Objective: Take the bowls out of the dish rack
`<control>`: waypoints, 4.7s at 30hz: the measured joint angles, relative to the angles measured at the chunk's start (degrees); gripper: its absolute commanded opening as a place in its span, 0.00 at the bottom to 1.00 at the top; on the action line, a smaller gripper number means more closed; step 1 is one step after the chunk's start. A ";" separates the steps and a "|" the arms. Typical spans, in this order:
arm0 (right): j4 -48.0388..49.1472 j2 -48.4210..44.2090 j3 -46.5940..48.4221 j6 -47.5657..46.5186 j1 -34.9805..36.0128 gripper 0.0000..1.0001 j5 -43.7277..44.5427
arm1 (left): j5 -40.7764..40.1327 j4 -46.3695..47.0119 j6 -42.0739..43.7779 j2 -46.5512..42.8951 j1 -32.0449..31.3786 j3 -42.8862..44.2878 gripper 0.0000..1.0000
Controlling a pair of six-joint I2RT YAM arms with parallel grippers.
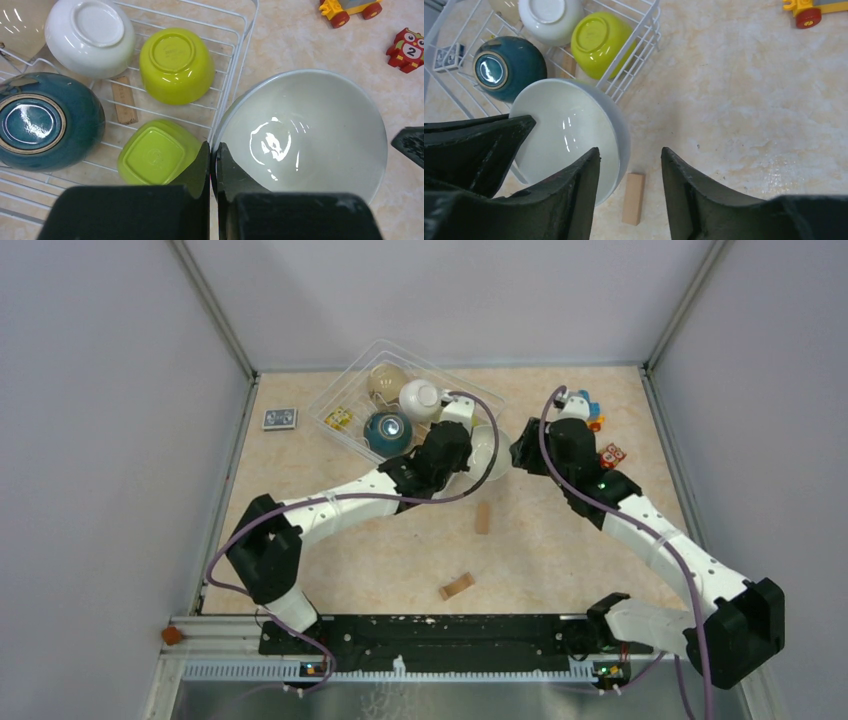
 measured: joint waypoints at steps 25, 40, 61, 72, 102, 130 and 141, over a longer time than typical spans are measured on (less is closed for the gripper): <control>-2.89 6.82 -0.02 -1.01 0.13 0.00 7.32 | 9.88 7.15 -2.56 1.16 -1.25 1.05 0.55; -7.34 18.69 6.56 4.87 -16.06 0.00 9.94 | 18.12 5.79 -6.32 -4.35 5.49 -0.15 0.98; -10.23 47.93 31.01 14.62 -20.44 0.02 8.83 | 5.29 -2.93 -7.89 -20.57 11.61 -12.41 0.99; -9.79 51.12 32.68 14.51 -20.92 0.51 7.63 | 1.14 -2.64 -7.91 -23.10 11.61 -15.17 0.99; 11.96 11.45 0.09 -2.64 -16.72 0.76 -11.50 | 16.15 -5.31 -4.85 -12.07 24.52 -8.48 0.99; 16.79 1.31 -9.09 -5.51 -11.69 0.84 -19.47 | 52.09 -14.75 -1.73 15.89 45.42 16.06 0.99; 16.94 1.92 -9.09 -5.46 -11.69 0.84 -19.47 | 49.40 -20.87 -1.33 16.79 45.09 18.21 0.98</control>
